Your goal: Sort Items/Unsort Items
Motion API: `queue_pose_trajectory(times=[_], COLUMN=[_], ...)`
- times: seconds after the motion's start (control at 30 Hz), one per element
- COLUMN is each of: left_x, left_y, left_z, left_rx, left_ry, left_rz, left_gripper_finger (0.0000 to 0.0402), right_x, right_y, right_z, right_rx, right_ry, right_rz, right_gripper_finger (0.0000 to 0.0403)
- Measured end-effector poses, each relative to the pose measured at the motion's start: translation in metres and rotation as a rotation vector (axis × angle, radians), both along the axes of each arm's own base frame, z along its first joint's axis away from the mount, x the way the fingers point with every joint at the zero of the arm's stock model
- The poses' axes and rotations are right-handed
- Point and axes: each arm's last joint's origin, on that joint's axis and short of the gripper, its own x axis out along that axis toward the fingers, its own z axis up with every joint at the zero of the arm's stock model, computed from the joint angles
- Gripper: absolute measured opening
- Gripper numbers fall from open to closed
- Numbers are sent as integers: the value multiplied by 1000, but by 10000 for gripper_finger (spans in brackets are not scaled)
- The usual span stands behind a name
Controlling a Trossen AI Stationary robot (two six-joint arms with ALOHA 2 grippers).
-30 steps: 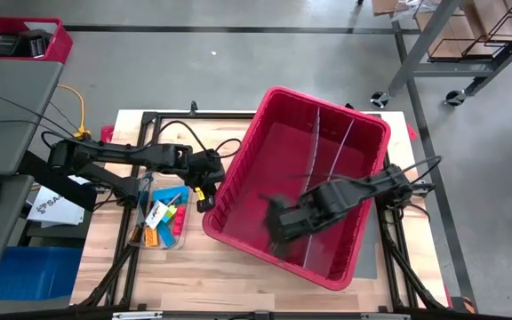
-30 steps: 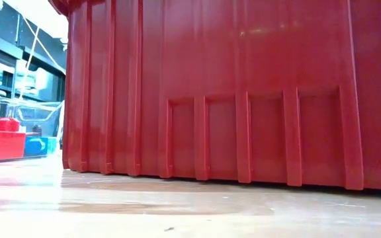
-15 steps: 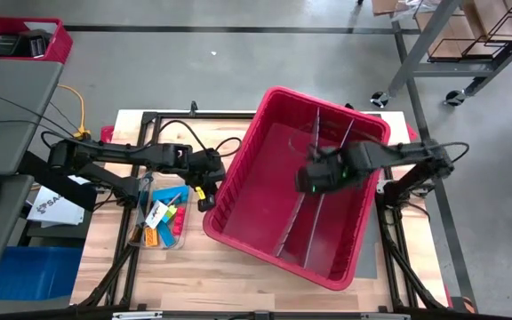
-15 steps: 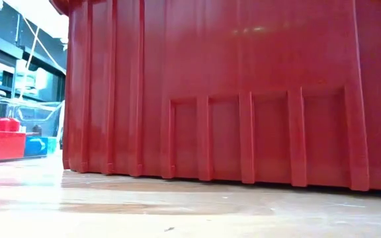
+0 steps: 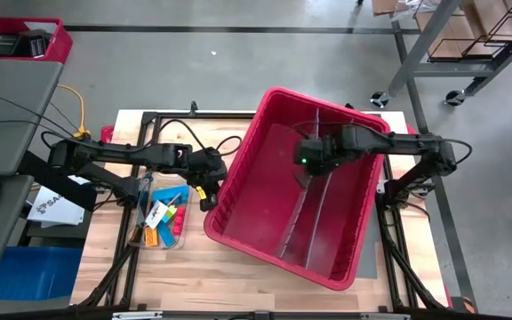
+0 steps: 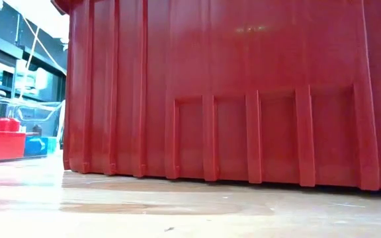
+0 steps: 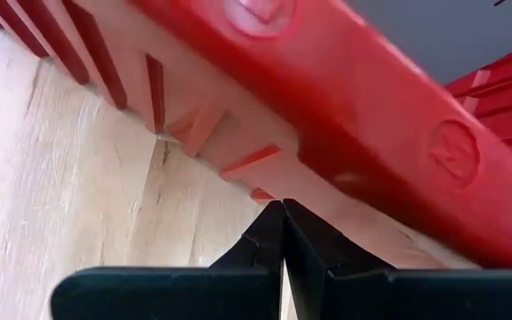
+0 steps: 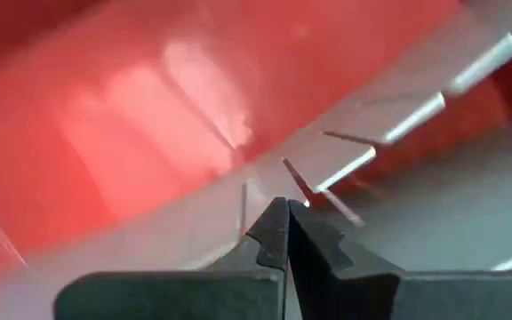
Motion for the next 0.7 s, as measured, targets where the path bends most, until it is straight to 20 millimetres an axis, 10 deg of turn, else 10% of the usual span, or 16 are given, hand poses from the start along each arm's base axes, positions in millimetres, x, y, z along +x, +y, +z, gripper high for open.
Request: queue_pose_trajectory(times=[0.23, 0.7], left_x=[0, 1], left_y=[0, 2], left_z=[0, 0], left_rx=[6, 41], left_ry=[-2, -1], left_rz=[4, 46], left_gripper_finger=[0, 0], right_x=[-17, -3], right_y=[1, -12], right_z=[6, -5], right_rx=[-23, -122], right_ry=[193, 233], right_rz=[360, 424], right_gripper_finger=[0, 0])
